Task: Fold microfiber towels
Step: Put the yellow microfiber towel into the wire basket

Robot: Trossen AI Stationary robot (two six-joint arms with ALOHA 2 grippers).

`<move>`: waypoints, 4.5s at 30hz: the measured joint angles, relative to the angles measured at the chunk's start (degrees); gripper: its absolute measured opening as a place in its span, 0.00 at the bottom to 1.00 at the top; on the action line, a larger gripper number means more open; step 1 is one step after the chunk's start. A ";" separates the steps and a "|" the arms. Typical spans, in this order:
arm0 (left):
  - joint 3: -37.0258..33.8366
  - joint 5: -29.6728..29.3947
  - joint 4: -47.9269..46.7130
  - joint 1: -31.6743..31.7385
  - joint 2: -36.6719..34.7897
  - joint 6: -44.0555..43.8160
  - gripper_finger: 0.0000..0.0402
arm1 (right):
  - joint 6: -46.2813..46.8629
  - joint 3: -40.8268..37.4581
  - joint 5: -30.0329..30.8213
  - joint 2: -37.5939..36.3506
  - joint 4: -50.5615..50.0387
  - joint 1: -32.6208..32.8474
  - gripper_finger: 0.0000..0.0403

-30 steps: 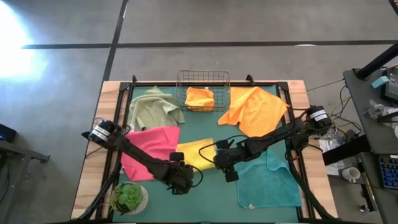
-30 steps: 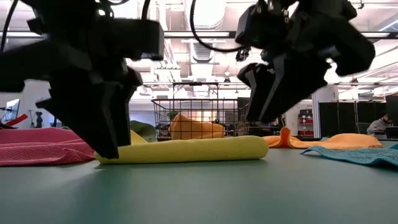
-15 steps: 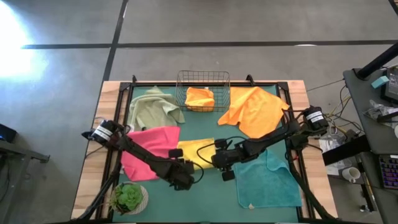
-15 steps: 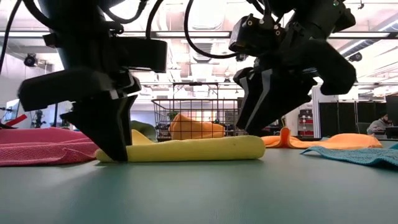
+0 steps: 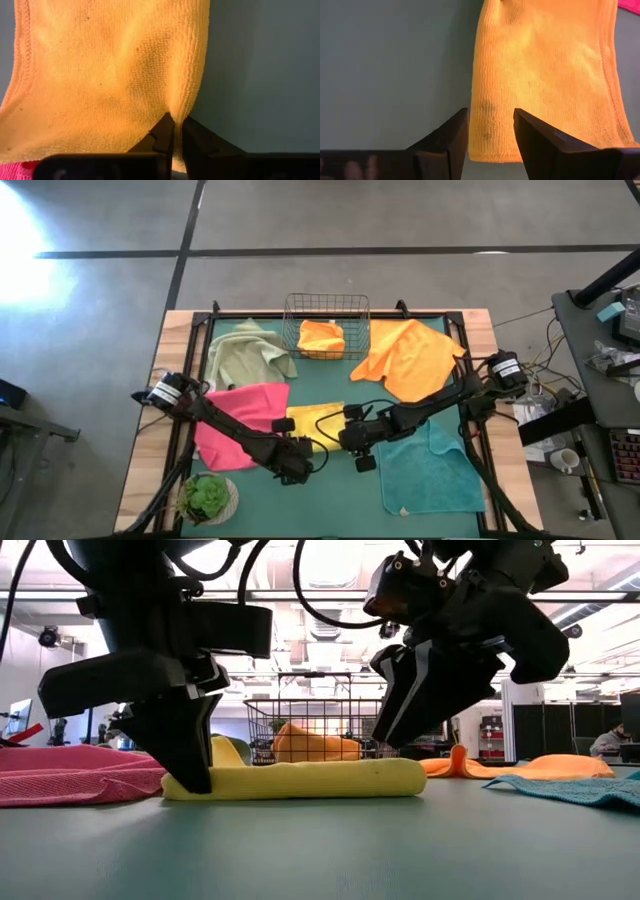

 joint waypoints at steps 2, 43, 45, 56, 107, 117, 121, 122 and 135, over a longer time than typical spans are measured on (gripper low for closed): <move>0.00 0.02 0.32 0.10 0.00 0.00 0.03 | 0.00 -0.02 -0.04 1.24 -0.20 0.00 0.37; 1.86 9.21 -4.37 5.45 -12.67 14.86 0.03 | 15.73 14.74 4.70 -1.50 -22.81 0.00 0.02; 1.88 8.96 -5.73 6.26 -14.96 16.40 0.03 | 15.72 17.38 7.37 -1.38 -25.59 0.02 0.02; 2.10 7.67 -8.01 10.90 -28.67 24.53 0.03 | 15.72 29.36 19.49 -1.36 -33.35 -0.19 0.02; 15.15 -2.32 12.30 58.20 -7.78 61.45 0.03 | -8.02 42.62 11.04 10.73 -25.77 -49.70 0.02; 16.65 -0.24 8.17 60.59 -5.18 62.93 0.03 | -12.25 42.60 1.31 12.44 -26.87 -52.49 0.02; 16.63 5.16 3.33 60.52 -5.36 62.54 0.03 | -12.29 42.60 -5.22 12.50 -30.82 -52.68 0.02; 16.71 6.63 2.36 60.44 -5.44 62.47 0.03 | -12.27 42.60 -6.49 12.50 -32.07 -52.68 0.02; 17.18 20.51 -6.20 60.10 -5.55 59.04 0.04 | -9.97 42.60 -17.11 12.50 -40.59 -52.68 0.02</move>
